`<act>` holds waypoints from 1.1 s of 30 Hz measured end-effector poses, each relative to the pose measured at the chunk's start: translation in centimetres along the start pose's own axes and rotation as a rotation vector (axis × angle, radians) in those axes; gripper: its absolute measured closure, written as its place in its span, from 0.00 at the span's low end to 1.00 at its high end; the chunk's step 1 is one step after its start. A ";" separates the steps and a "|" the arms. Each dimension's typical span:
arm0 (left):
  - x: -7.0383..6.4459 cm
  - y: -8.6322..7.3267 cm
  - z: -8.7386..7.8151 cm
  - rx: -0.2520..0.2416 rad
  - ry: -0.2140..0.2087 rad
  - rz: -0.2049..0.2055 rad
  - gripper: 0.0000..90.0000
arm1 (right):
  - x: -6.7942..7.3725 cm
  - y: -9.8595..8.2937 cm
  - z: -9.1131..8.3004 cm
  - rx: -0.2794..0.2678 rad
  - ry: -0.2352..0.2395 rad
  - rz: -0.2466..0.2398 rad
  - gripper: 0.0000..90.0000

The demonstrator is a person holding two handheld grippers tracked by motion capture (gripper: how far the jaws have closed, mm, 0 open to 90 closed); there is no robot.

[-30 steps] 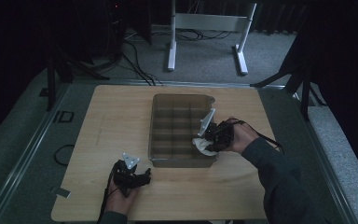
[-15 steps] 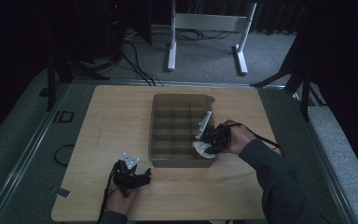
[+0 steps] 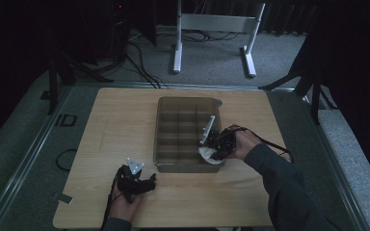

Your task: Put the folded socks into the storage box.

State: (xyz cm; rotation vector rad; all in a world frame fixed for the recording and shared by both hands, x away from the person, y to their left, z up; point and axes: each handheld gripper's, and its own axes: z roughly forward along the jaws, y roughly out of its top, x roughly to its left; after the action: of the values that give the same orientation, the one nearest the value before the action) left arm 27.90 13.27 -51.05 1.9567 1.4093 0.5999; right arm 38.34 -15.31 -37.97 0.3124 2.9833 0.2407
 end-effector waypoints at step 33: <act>0.0 0.0 0.0 0.002 -0.003 0.005 0.17 | -0.2 1.7 4.4 0.152 0.060 0.020 0.82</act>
State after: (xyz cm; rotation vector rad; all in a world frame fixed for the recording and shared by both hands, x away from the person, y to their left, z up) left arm 27.87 13.25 -51.04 1.9625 1.4044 0.5975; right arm 39.53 -13.07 -41.93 0.3572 3.0656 0.0261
